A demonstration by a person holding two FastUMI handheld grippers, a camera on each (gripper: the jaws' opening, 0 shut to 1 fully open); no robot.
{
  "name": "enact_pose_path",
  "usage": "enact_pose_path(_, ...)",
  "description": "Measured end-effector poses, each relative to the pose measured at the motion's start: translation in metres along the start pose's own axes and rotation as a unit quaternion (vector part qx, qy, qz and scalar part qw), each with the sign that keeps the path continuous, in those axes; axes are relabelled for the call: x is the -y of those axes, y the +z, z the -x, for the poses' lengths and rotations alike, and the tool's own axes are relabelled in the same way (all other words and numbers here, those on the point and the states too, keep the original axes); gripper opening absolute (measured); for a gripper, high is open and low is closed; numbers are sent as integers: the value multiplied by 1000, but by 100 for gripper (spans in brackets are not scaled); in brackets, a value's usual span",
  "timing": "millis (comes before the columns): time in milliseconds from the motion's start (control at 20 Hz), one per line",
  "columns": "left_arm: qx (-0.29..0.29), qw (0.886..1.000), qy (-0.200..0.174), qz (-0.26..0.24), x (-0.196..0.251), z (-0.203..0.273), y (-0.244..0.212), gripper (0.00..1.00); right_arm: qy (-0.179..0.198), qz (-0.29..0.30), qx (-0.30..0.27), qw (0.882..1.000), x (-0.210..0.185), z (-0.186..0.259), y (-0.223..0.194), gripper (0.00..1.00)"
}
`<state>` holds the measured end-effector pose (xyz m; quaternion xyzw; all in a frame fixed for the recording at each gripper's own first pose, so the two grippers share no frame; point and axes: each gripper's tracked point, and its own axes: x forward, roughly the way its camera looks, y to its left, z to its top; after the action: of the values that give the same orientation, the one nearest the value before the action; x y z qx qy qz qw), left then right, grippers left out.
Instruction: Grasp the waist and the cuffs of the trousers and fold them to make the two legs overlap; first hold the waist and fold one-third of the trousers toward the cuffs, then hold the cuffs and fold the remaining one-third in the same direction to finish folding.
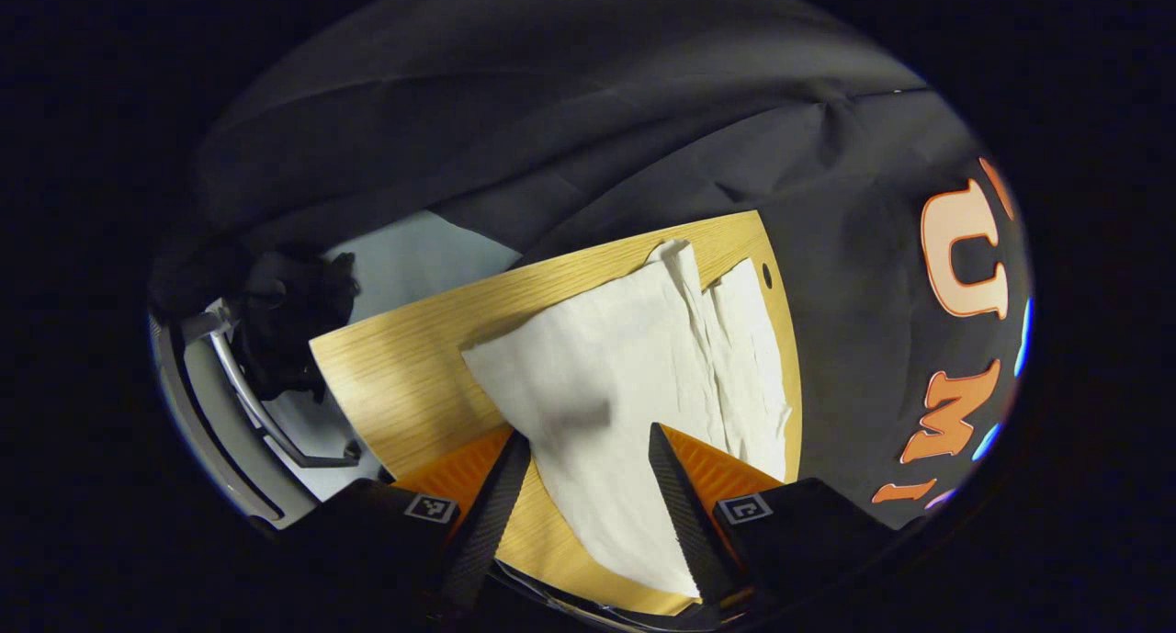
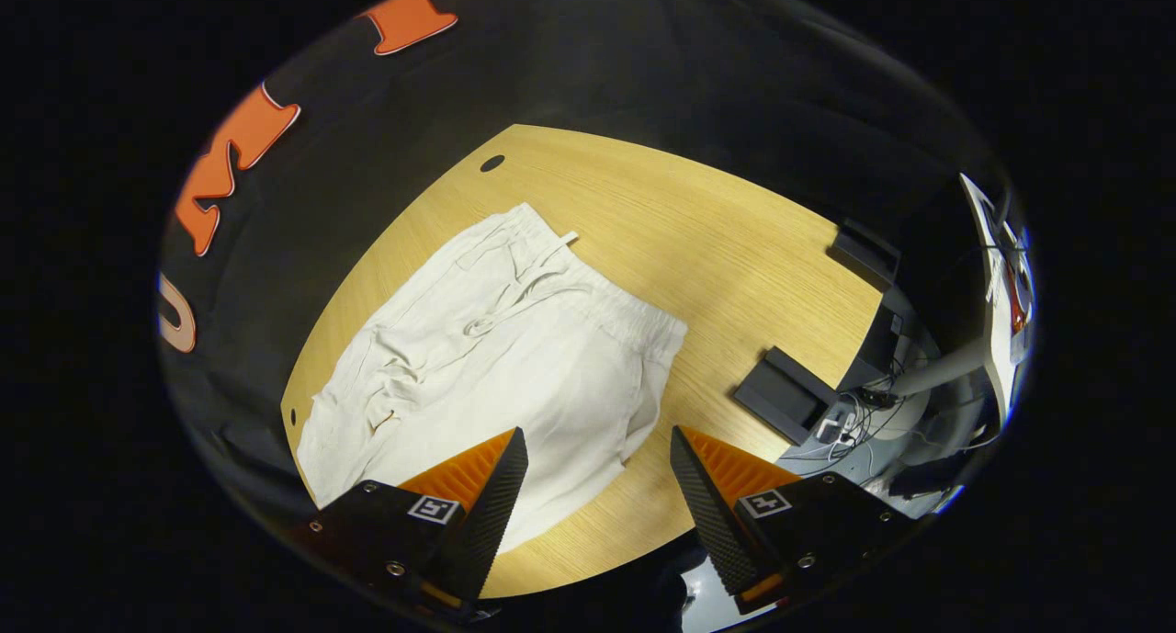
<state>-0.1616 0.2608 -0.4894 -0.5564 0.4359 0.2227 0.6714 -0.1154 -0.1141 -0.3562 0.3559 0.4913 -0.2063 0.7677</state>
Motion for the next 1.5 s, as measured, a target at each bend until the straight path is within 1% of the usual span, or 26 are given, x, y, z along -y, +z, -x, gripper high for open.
enact_pose_path(100, 3, 1000, -1, -20, 6, -9, 1, 80, -4, 1, -10, 1000, 12, -7, -2, 94)
enact_pose_path(150, 6, 1000, 1, -23, 11, -13, 1, 71, -10, -3, -20, 1000, 19, -12, -2, 95)
enact_pose_path(200, 11, 1000, 9, -21, 12, -17, 0, 67, -8, -14, -28, 999, 20, -16, -1, 95)
enact_pose_path(250, 16, 1000, 12, -19, 12, -22, 1, 54, 5, -27, -32, 999, 17, -19, 4, 94)
enact_pose_path(300, 19, 1000, 18, -18, 9, -26, -1, 38, 15, -41, -29, 999, 14, -22, 10, 95)
enact_pose_path(400, 24, 999, 23, -26, 10, -25, -2, 5, 21, -58, -24, 998, 18, -28, 21, 94)
enact_pose_path(450, 35, 999, 29, -28, 9, -44, 2, 2, 16, -58, -27, 998, 24, -32, 24, 94)
enact_pose_path(500, 35, 998, 31, -35, 11, -28, 0, 8, 8, -58, -29, 998, 31, -36, 26, 94)
enact_pose_path(550, 40, 998, 38, -39, 9, -26, 1, 7, 4, -59, -30, 998, 33, -41, 28, 94)
enact_pose_path(600, 43, 998, 38, -36, 13, -23, 2, 7, 2, -61, -32, 998, 35, -46, 29, 94)
enact_pose_path(650, 45, 998, 35, -32, 16, -22, 2, 4, 1, -64, -35, 997, 37, -51, 29, 94)
enact_pose_path(750, 48, 998, 37, -35, 16, -19, 3, 4, -1, -73, -39, 997, 38, -61, 31, 94)
enact_pose_path(900, 51, 997, 35, -47, 23, -11, 5, 5, 5, -104, -44, 994, 28, -73, 36, 92)
enact_pose_path(1000, 53, 997, 28, -56, 34, -7, 9, 4, -6, -107, -43, 993, 31, -83, 38, 88)
enact_pose_path(1050, 55, 996, 22, -62, 41, -4, 12, 4, -6, -113, -48, 992, 30, -85, 37, 75)
enact_pose_path(1100, 59, 996, 16, -69, 50, 0, 15, 4, 6, -128, -49, 991, 24, -86, 40, 83)
enact_pose_path(1150, 65, 995, 9, -75, 58, 4, 20, 4, 7, -137, -46, 990, 23, -91, 44, 75)
enact_pose_path(1300, 74, 994, -10, -83, 87, 14, 27, 4, -6, -144, -47, 988, 31, -97, 46, 59)
enact_pose_path(1350, 77, 993, -14, -85, 91, 17, 29, 4, -13, -143, -45, 989, 36, -96, 45, 61)
enact_pose_path(1400, 77, 993, -16, -87, 95, 19, 28, 4, -17, -146, -45, 988, 40, -95, 46, 55)
enact_pose_path(1450, 78, 993, -18, -88, 97, 21, 29, 4, -16, -155, -41, 987, 39, -97, 48, 36)
enact_pose_path(1500, 77, 993, -17, -88, 97, 22, 27, 4, -10, -171, -38, 984, 37, -96, 51, 29)
